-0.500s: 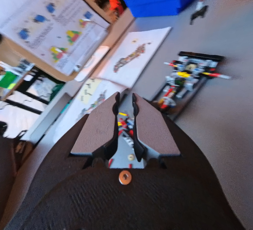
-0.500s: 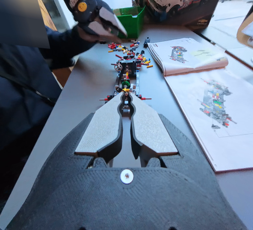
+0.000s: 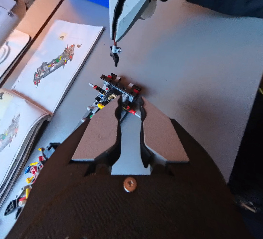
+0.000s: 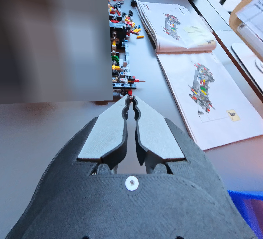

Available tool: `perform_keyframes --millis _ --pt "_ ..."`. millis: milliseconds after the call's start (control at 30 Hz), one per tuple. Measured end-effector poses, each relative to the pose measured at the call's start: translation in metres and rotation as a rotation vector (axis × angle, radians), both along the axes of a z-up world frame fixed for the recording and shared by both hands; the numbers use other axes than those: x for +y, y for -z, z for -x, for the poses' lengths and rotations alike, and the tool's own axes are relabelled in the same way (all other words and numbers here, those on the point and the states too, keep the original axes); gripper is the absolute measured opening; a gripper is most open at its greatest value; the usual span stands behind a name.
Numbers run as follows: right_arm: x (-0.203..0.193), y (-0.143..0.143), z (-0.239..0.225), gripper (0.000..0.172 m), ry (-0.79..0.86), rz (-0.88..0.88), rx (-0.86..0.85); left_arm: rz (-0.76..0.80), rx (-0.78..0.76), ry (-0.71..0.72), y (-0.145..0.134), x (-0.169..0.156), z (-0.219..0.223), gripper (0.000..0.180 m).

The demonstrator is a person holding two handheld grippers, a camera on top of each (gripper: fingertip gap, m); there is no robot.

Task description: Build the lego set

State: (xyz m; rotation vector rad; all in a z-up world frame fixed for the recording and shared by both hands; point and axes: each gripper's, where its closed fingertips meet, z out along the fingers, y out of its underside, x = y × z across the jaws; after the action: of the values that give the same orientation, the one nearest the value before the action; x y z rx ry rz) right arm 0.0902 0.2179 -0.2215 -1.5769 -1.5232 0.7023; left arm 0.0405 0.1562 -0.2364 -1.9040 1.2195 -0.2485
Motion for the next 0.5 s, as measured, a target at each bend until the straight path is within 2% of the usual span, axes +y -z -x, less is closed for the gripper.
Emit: perform_keyframes --millis 167,300,400,500 --pt "0.012 -0.003 -0.015 0.001 0.08 -0.063 -0.001 0.042 0.017 -0.103 0.016 0.02 -0.011 0.03" --pt "0.02 -0.005 -0.025 0.001 0.128 -0.075 -0.001 0.107 0.056 -0.131 0.031 0.025 -0.02 0.042" --pt "0.022 -0.003 -0.027 0.001 0.135 -0.073 -0.008 0.099 0.127 -0.157 0.042 0.029 -0.016 0.043" --pt "0.021 0.0 -0.027 0.001 0.131 -0.083 -0.027 0.101 0.114 -0.16 0.043 0.029 -0.013 0.038"
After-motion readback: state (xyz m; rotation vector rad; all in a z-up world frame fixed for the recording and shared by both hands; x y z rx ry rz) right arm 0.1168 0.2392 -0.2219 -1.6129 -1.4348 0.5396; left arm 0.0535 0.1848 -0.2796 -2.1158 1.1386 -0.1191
